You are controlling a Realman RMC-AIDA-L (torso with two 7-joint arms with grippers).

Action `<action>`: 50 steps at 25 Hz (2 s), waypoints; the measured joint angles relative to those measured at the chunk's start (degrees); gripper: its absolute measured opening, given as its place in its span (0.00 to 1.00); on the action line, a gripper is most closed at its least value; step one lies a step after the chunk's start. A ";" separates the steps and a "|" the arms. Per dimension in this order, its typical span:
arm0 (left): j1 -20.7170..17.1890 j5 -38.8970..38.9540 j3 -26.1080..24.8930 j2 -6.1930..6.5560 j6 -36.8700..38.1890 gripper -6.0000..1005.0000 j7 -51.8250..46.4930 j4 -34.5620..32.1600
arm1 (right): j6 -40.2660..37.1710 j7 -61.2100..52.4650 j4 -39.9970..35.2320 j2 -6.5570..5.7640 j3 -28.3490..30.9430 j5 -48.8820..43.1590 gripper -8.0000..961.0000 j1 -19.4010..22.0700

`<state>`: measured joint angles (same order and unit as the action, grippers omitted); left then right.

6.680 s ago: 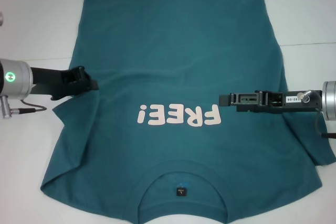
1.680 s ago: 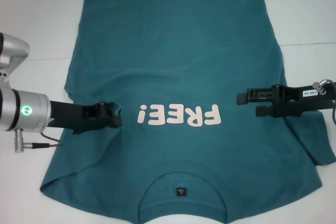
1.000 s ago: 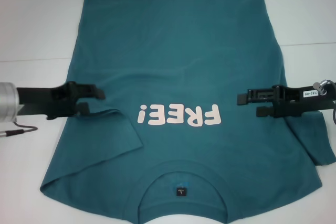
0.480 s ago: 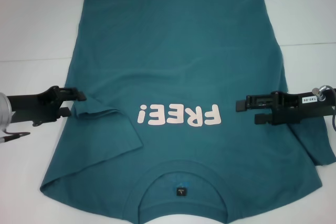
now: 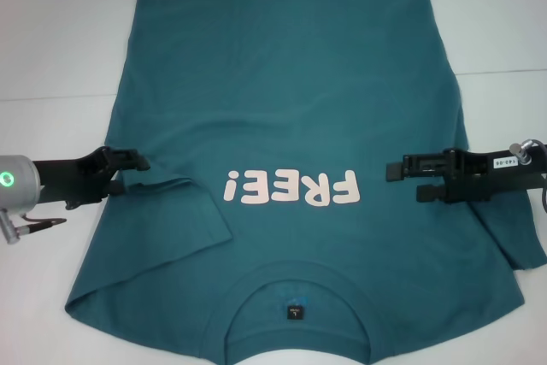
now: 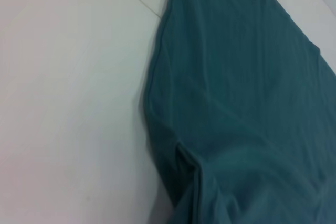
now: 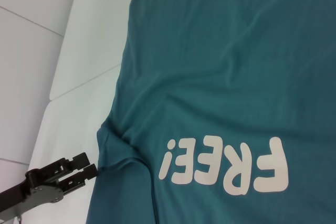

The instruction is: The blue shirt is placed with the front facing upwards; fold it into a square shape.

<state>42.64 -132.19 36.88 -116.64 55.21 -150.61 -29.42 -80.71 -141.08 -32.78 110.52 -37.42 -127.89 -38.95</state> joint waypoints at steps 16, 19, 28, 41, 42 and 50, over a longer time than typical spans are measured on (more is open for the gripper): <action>2.63 0.00 2.33 -0.44 -4.94 0.61 0.66 2.68 | 0.03 -0.08 0.00 -0.05 0.05 0.01 0.94 0.12; 2.29 0.00 2.34 -0.43 -4.44 0.61 0.47 1.66 | 0.00 -0.08 0.00 -0.05 0.11 0.01 0.94 0.12; 1.85 -0.95 2.30 -0.12 -4.22 0.60 -0.34 1.21 | -0.09 -0.08 0.00 -0.05 0.16 0.01 0.94 0.24; 1.73 -2.79 2.32 -0.25 -4.91 0.59 -0.83 1.61 | -0.06 -0.08 0.07 -0.05 0.15 0.01 0.94 0.30; 1.74 -2.80 2.32 -0.28 -4.93 0.59 -0.83 1.63 | -0.06 -0.08 0.09 -0.05 0.15 0.01 0.94 0.30; 3.03 -2.81 2.32 -0.51 -5.36 0.59 -0.31 2.68 | -0.15 -0.08 0.10 -0.05 0.15 0.16 0.94 0.28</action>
<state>45.67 -135.01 39.21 -117.15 49.85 -150.92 -26.74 -80.86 -141.15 -32.68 110.47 -37.26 -127.73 -38.67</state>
